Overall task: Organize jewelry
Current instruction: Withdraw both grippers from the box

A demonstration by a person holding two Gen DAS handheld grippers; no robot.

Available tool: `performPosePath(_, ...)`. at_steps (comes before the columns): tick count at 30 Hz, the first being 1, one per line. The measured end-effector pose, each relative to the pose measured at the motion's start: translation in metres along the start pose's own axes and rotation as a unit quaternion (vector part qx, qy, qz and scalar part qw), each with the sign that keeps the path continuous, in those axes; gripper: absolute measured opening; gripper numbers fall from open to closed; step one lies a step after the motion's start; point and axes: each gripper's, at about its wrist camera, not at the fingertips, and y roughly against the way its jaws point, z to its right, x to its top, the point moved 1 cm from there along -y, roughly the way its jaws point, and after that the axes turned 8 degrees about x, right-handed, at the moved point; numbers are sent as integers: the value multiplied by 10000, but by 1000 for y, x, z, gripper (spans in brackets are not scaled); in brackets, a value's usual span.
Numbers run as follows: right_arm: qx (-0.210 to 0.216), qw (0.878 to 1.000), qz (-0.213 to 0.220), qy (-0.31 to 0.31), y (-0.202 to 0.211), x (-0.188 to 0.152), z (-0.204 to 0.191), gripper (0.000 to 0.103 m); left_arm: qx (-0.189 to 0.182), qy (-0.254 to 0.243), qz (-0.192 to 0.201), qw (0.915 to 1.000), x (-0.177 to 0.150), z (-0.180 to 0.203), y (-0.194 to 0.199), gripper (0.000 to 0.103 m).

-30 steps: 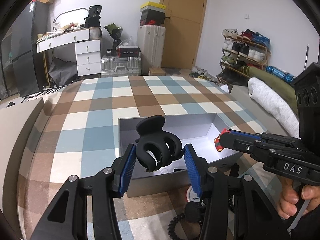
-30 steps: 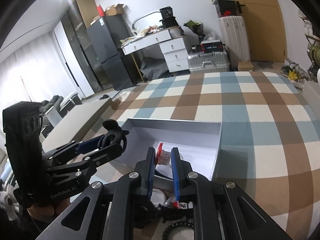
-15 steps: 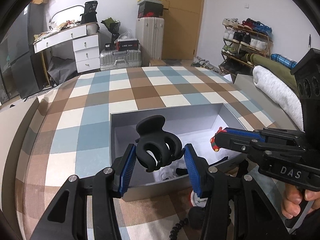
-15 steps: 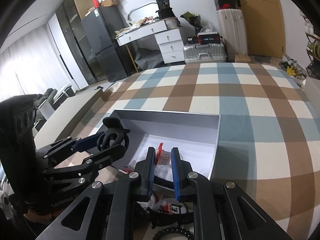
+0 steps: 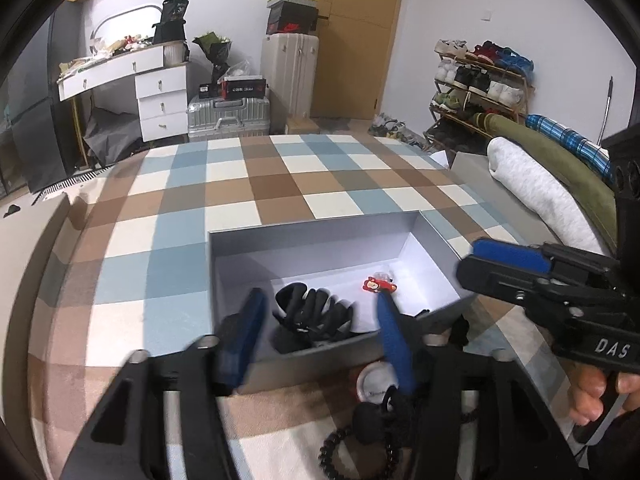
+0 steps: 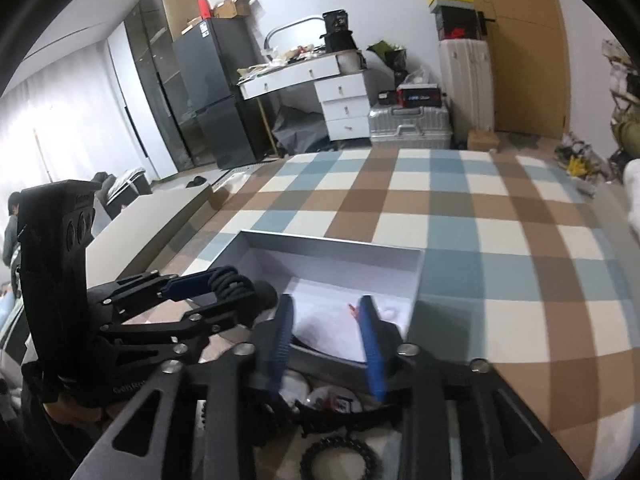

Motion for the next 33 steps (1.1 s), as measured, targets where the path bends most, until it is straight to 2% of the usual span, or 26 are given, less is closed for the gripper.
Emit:
performPosePath(1,-78,10000,0,-10,5,-2,1,53,-11,21,35,10000,-1,-1,5,74)
performPosePath(2,-107,9999,-5,-14,7,-3,2,61,-31,57,62,10000,-3,-3,11,78)
performPosePath(3,-138,9999,11,-35,12,-6,4,73,-34,85,81,9999,-5,-5,13,82)
performPosePath(4,-168,9998,4,-67,16,-9,5,81,-31,114,118,9999,-7,-7,19,83)
performPosePath(6,-239,9996,-89,-101,18,-13,8,93,-13,123,157,9998,-12,-9,26,87)
performPosePath(9,-465,9985,-293,-24,21,-21,6,100,47,73,188,9998,-21,-11,35,102)
performPosePath(10,-522,9980,-361,18,22,-23,5,103,65,89,243,9996,-25,-12,39,102)
performPosePath(14,-614,9961,-566,301,24,-33,-3,103,67,90,210,9997,-36,-14,42,102)
performPosePath(21,-725,9943,-715,316,20,-54,2,103,93,-46,-97,9999,-48,-14,27,102)
performPosePath(27,-788,9920,-945,291,16,-59,11,103,124,-11,-265,9996,-56,-17,21,102)
performPosePath(33,-1062,9857,-1247,385,5,-68,18,102,253,56,-422,9988,-62,-20,16,102)
